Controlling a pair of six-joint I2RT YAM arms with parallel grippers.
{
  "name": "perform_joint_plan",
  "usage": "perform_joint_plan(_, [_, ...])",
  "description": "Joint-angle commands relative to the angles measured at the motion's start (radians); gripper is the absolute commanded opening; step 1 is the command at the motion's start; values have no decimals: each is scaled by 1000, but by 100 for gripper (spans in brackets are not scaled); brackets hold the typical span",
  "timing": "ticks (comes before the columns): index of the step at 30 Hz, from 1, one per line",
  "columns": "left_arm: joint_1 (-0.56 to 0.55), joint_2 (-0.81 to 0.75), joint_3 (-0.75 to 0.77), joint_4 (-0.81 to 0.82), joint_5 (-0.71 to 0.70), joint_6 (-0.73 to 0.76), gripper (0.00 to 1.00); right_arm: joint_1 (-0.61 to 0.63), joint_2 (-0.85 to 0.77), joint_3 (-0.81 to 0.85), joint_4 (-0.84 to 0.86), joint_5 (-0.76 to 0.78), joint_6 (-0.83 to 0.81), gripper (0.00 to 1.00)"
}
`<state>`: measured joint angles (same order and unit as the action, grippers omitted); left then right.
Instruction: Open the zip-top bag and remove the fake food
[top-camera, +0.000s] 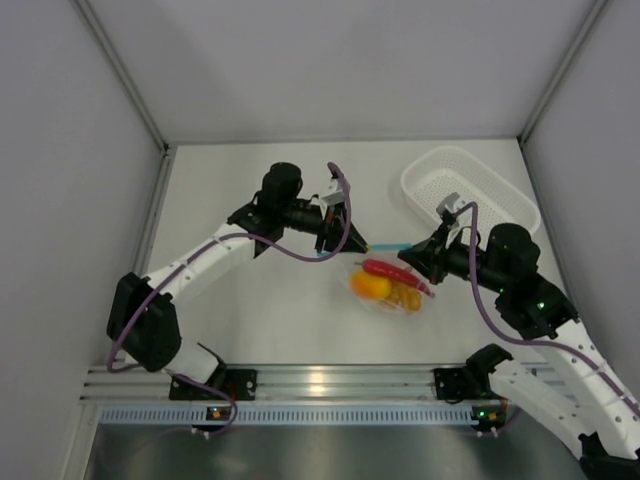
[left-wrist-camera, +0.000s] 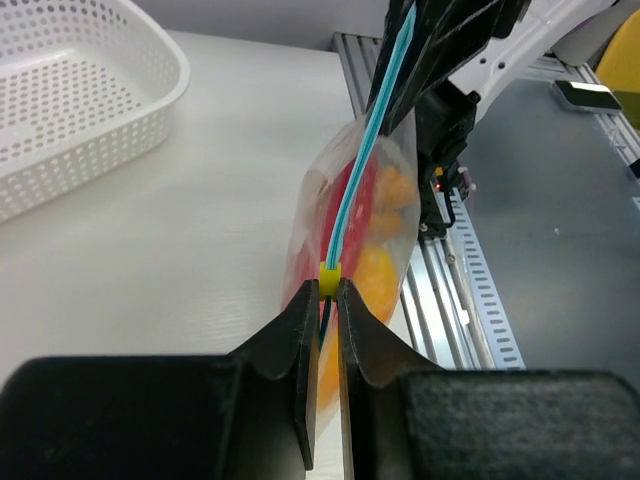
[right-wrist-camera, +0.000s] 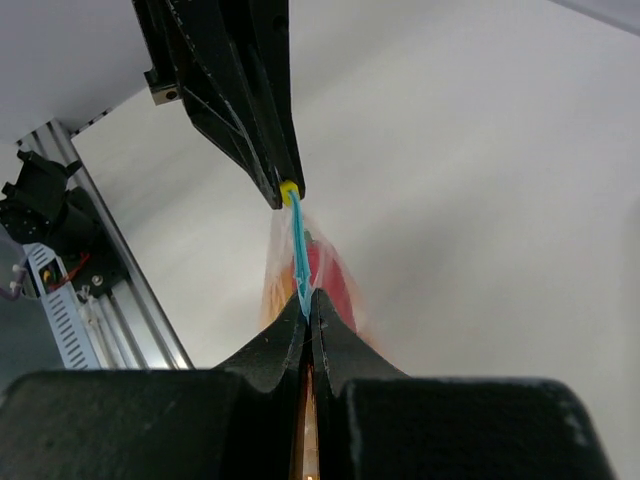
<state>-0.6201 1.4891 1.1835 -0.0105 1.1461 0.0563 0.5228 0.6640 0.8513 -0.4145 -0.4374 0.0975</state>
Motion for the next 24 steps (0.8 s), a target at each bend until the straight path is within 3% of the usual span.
perform_joint_plan(1, [57,-53,-42,-95,4,97,0,11,-41,68,2,58,-18,0])
perform_joint_plan(13, [174,-121,-140,-115,-71,122,0,11,-173,72,23,244,30,0])
perform_joint_plan(24, [215,-118,-151,-117,-11,88,2,9,-178,85,5,192,34,0])
